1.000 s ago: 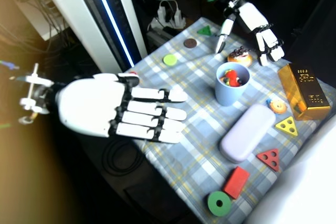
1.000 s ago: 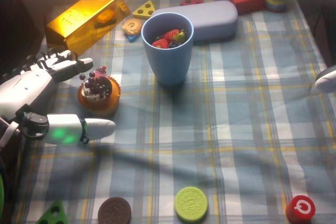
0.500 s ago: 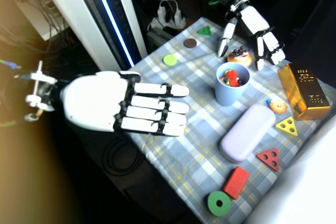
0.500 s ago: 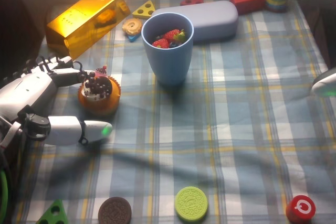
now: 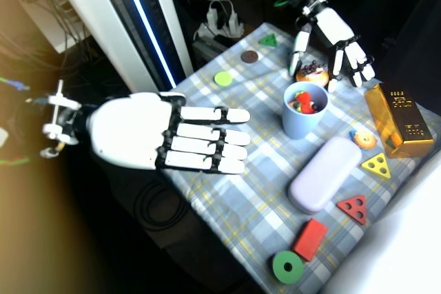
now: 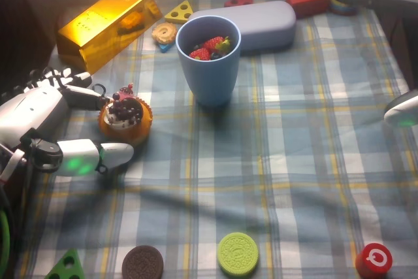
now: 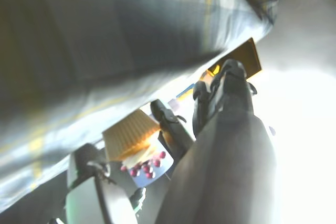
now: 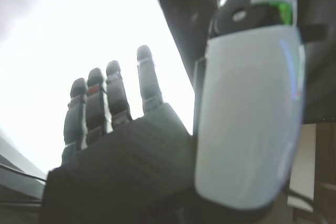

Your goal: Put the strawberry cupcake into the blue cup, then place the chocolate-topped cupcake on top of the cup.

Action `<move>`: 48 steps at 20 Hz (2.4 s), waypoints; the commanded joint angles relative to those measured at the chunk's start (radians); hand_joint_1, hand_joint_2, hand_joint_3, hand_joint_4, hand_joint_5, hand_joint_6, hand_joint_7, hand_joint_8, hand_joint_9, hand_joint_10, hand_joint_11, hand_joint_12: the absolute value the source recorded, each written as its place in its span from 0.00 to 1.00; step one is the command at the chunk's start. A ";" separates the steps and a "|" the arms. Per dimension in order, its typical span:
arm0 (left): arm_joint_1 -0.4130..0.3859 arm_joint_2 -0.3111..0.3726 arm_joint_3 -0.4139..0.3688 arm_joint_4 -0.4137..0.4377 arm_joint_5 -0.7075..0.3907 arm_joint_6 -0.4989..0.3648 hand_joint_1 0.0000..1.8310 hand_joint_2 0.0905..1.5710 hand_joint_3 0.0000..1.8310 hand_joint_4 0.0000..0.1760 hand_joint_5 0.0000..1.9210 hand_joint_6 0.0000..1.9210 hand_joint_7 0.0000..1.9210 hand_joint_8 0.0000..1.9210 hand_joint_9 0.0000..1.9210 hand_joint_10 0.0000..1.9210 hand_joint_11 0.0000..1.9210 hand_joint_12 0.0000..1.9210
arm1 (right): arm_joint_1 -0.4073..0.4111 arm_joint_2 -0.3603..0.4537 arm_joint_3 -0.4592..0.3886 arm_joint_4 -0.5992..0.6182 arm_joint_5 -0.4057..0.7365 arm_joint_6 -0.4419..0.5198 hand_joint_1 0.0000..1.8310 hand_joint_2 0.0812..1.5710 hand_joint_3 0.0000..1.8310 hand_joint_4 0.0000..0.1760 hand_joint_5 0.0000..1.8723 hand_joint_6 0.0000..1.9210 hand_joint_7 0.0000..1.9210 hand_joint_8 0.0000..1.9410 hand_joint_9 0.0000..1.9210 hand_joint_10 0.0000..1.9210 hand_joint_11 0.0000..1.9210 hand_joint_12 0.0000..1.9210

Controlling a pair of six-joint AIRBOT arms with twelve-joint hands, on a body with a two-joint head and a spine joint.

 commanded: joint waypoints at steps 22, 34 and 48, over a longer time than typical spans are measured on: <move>-0.036 -0.018 -0.006 0.068 -0.097 -0.004 0.33 0.45 0.00 0.65 0.17 0.01 0.16 0.01 0.02 0.00 0.00 0.00 | -0.007 -0.014 0.010 0.055 0.114 0.001 0.19 0.48 0.00 0.74 0.00 0.00 0.01 0.00 0.00 0.00 0.00 0.00; -0.085 -0.042 0.033 0.118 -0.030 -0.004 0.50 0.49 0.00 0.22 0.37 0.00 0.35 0.00 0.11 0.00 0.00 0.00 | -0.013 -0.021 0.013 0.055 0.114 0.001 0.20 0.47 0.00 0.93 0.00 0.00 0.03 0.00 0.00 0.00 0.00 0.00; -0.124 0.026 -0.011 0.164 -0.038 -0.003 0.50 0.55 0.00 0.22 0.44 0.00 0.43 0.00 0.13 0.00 0.00 0.00 | -0.023 -0.021 0.013 0.055 0.114 0.007 0.20 0.47 0.00 0.72 0.00 0.00 0.01 0.00 0.00 0.00 0.00 0.00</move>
